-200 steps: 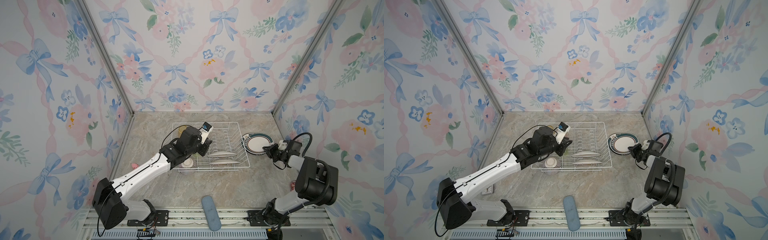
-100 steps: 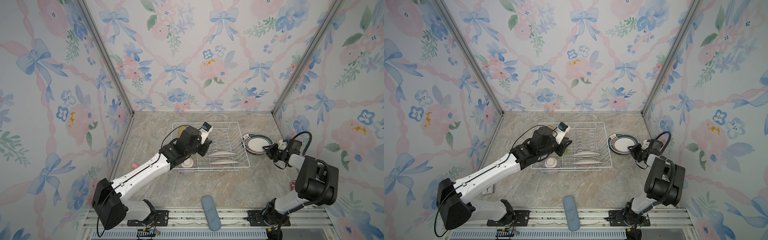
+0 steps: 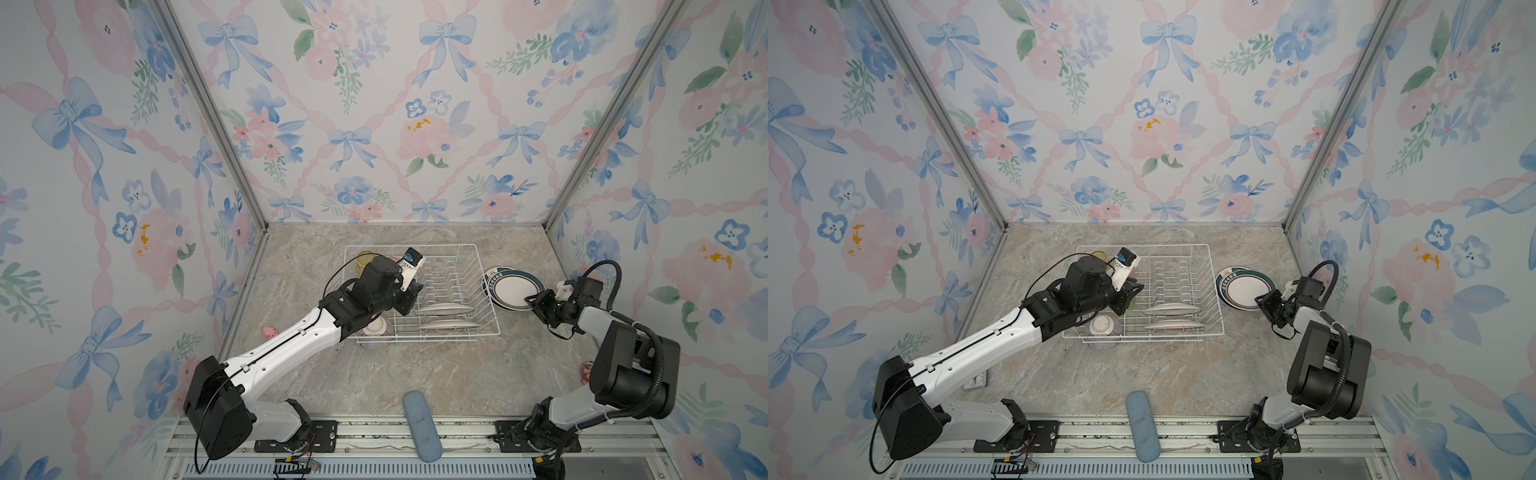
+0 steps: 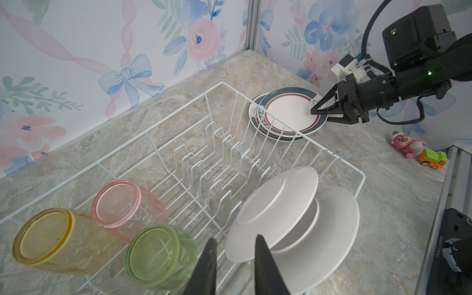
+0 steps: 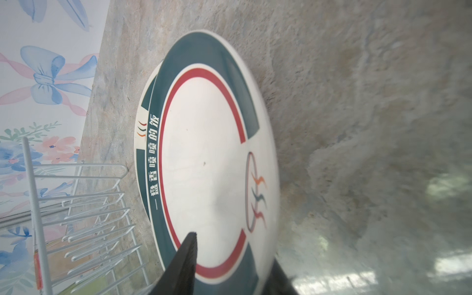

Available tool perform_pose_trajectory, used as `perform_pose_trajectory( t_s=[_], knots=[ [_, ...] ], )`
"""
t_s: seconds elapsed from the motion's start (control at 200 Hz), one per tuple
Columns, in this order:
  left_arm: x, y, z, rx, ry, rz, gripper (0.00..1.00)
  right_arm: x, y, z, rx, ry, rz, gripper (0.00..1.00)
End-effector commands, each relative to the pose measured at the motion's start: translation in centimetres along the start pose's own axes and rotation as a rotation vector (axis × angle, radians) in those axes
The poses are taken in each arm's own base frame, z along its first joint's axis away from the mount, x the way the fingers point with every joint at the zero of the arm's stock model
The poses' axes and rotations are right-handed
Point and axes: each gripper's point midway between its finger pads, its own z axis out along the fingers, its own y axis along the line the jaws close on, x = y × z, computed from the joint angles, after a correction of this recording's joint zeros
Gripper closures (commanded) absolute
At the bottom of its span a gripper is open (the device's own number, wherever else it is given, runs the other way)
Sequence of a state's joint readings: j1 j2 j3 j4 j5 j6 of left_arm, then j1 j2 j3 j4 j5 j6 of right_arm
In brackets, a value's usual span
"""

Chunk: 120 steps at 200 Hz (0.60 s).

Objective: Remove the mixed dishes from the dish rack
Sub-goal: 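Open and lift the right gripper while the left gripper moves over the rack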

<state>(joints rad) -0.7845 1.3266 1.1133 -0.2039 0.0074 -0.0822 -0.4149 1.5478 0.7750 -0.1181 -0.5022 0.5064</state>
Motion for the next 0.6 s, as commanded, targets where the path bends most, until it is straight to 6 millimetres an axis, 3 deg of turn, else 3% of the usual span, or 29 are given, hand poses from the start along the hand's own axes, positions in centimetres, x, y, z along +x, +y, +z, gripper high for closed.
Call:
perform_pose_trajectory(
  t_s=[0.0, 0.595],
  knots=[
    [-0.36, 0.01, -0.74, 0.005, -0.023, 0.001, 0.78, -0.26, 0.34, -0.61, 0.035, -0.002, -0.049, 0.61],
    [0.13, 0.04, -1.16, 0.004, -0.022, 0.002, 0.77, 0.35, 0.03, -0.12, 0.073, 0.032, -0.080, 0.59]
  ],
)
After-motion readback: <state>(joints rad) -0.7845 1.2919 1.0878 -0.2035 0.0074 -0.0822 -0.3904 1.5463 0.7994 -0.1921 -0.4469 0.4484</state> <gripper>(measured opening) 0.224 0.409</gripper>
